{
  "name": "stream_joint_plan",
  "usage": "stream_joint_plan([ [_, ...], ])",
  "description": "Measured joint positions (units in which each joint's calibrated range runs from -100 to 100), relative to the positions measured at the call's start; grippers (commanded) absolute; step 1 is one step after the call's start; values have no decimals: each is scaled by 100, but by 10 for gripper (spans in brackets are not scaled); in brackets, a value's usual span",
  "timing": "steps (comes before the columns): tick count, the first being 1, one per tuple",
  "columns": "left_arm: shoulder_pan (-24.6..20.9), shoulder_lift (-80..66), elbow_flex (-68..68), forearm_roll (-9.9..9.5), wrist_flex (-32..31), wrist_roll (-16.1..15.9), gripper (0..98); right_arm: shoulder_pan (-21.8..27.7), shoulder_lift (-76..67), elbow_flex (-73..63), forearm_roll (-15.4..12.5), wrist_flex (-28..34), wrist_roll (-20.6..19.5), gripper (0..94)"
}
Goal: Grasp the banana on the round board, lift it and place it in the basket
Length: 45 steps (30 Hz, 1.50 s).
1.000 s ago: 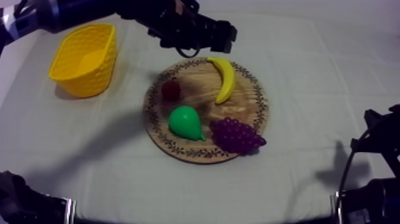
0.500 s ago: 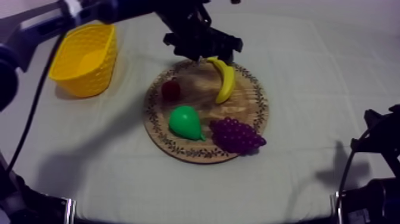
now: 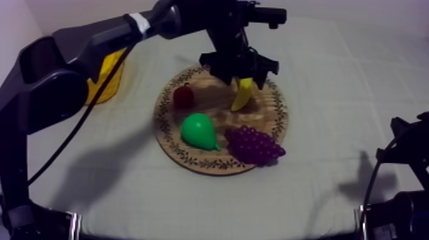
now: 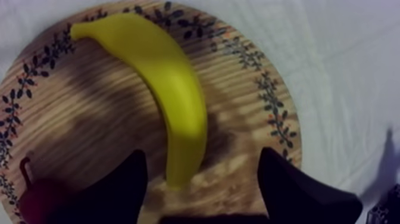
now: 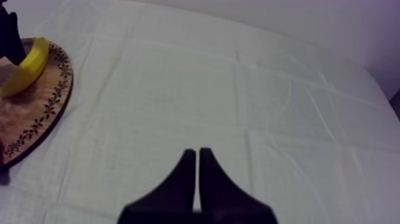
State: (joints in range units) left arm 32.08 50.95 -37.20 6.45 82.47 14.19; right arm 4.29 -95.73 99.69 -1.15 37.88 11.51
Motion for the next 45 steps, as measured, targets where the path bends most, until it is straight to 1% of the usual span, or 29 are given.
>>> stream_joint_plan([
  [8, -41, 616, -916, 14, 667, 33, 650, 0, 0, 0, 0, 0, 0, 3],
  [11, -56, 838, -1293, 27, 893, 19, 615, 0, 0, 0, 0, 0, 0, 3],
  [17, -105, 1283, -1860, 131, 1342, 37, 536, 0, 0, 0, 0, 7, 0, 3],
  [22, -117, 1566, -2235, 154, 1624, 66, 499, 0, 0, 0, 0, 4, 0, 3],
  [27, -117, 1744, -2474, 165, 1716, 66, 473, 0, 0, 0, 0, 4, 0, 3],
  [30, -120, 1833, -2583, 165, 1720, 63, 436, 0, 0, 0, 0, 4, 0, 3],
  [33, -116, 1908, -2679, 133, 1729, 100, 367, 0, 0, 0, 0, 4, 0, 3],
  [35, -113, 1915, -2689, 85, 1737, 175, 303, 0, 0, 0, 0, 4, 0, 3],
  [39, -113, 1922, -2680, 67, 1737, 275, 209, 0, 0, 0, 0, 4, 0, 3],
  [42, -117, 1927, -2693, 61, 1737, 305, 188, 0, 0, 0, 0, 4, 0, 3],
  [45, -105, 1850, -2673, -3, 1738, 328, 192, 0, 0, 0, 0, 4, 0, 3],
])
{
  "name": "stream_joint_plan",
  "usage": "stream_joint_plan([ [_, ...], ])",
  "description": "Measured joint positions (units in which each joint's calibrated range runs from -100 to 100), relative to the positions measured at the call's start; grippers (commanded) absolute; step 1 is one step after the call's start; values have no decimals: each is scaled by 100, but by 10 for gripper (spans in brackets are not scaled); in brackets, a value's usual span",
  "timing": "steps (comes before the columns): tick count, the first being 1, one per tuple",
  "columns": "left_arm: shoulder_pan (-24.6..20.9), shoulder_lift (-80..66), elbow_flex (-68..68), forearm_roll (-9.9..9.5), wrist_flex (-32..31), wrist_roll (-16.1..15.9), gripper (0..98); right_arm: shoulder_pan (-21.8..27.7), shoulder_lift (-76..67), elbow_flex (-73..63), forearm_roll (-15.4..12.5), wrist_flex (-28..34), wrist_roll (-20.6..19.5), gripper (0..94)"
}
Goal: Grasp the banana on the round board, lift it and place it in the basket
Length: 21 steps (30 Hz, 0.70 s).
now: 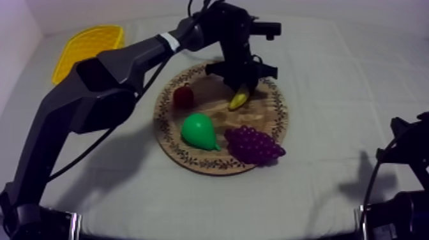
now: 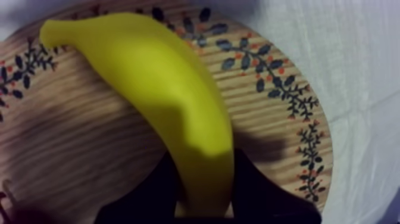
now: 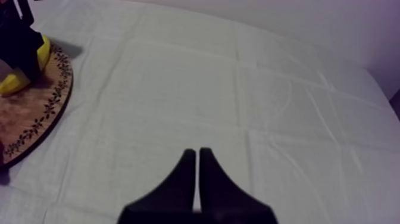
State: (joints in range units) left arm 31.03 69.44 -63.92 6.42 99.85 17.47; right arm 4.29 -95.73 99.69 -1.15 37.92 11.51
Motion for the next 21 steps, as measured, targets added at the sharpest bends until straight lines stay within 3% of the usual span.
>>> stream_joint_plan([
  [11, -201, -1312, 883, -799, -6, -200, 204, 0, 0, 0, 0, 0, 0, 3],
  [21, -854, -3579, 2505, -1523, -6, -228, 212, 0, 0, 0, 0, 0, 0, 3],
])
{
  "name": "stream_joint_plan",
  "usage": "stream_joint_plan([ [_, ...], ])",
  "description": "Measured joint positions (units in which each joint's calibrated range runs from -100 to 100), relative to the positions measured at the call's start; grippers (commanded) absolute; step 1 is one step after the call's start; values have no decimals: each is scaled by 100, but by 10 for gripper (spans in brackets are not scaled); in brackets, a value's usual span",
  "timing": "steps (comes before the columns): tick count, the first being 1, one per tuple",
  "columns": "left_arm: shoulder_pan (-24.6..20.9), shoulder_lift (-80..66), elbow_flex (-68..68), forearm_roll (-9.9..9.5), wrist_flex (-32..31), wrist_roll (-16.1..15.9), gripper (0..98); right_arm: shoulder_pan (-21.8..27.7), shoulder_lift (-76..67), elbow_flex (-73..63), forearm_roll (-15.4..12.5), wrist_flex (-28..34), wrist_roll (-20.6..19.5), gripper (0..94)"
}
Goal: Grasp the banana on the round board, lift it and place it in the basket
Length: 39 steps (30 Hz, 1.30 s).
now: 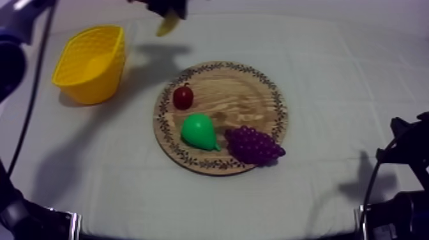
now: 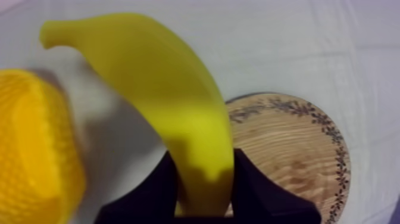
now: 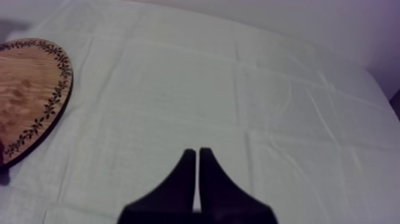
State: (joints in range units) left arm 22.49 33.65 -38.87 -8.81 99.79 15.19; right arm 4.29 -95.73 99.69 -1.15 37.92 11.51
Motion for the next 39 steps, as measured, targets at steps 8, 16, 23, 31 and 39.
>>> stream_joint_plan([
  [8, -699, -1477, 1173, -265, 4, -58, 216, 0, 0, 0, 0, 0, 0, 3],
  [16, -1441, -1987, 2304, -271, -354, -86, 220, 0, 0, 0, 0, 0, -1, 3],
  [23, -1877, -1688, 3256, -165, -979, -114, 225, 0, 0, 0, 0, 0, -1, 3],
  [31, -2050, -1141, 3567, -51, -1414, -152, 230, 0, 0, 0, 0, 0, -1, 3],
  [39, -2054, -542, 3332, 67, -1656, -148, 236, 0, 0, 0, 0, 0, -1, 3],
])
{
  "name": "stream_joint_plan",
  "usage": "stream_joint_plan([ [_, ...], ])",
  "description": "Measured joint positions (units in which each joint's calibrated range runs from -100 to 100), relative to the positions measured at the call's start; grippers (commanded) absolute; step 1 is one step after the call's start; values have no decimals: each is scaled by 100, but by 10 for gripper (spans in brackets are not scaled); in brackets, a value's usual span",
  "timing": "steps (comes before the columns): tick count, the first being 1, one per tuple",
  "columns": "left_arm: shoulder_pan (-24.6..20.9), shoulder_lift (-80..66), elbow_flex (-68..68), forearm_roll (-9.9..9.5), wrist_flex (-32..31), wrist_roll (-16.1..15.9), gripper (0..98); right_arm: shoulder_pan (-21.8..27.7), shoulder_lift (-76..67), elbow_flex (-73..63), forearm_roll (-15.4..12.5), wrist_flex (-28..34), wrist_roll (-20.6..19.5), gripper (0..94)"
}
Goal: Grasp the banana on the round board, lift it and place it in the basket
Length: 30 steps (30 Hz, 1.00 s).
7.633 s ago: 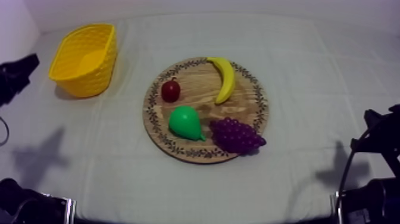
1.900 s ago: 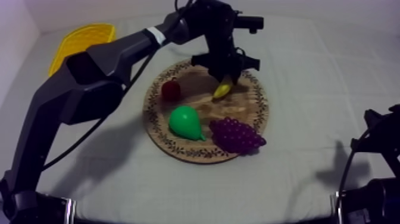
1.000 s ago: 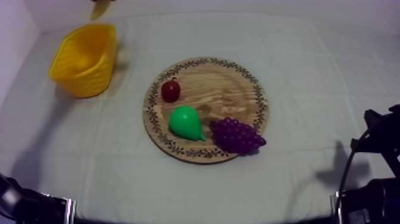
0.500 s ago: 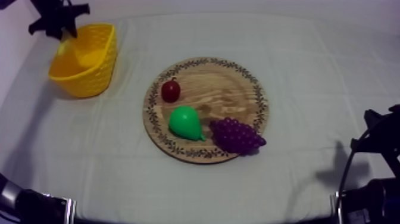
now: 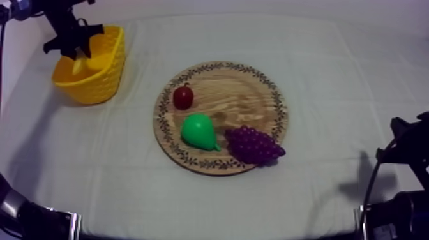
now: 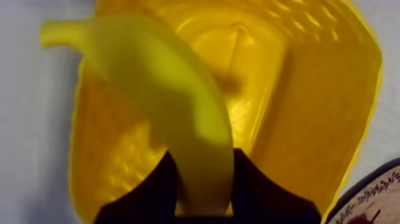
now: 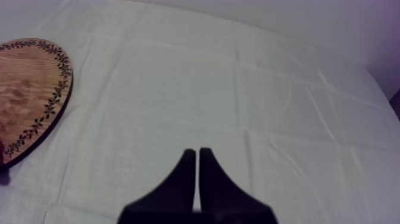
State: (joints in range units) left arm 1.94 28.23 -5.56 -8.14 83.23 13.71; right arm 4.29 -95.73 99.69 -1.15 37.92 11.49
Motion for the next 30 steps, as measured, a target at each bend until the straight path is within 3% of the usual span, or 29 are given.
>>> stream_joint_plan([
  [15, -81, 1301, -967, 71, -62, -81, 269, 0, 0, 0, 0, 0, 0, 3],
  [25, -114, 1113, -781, 116, -389, -148, 426, 0, 0, 0, 0, -3, 0, 3],
  [30, 0, 722, -419, 74, -696, -37, 458, 0, 0, 0, 0, -3, 0, 3],
])
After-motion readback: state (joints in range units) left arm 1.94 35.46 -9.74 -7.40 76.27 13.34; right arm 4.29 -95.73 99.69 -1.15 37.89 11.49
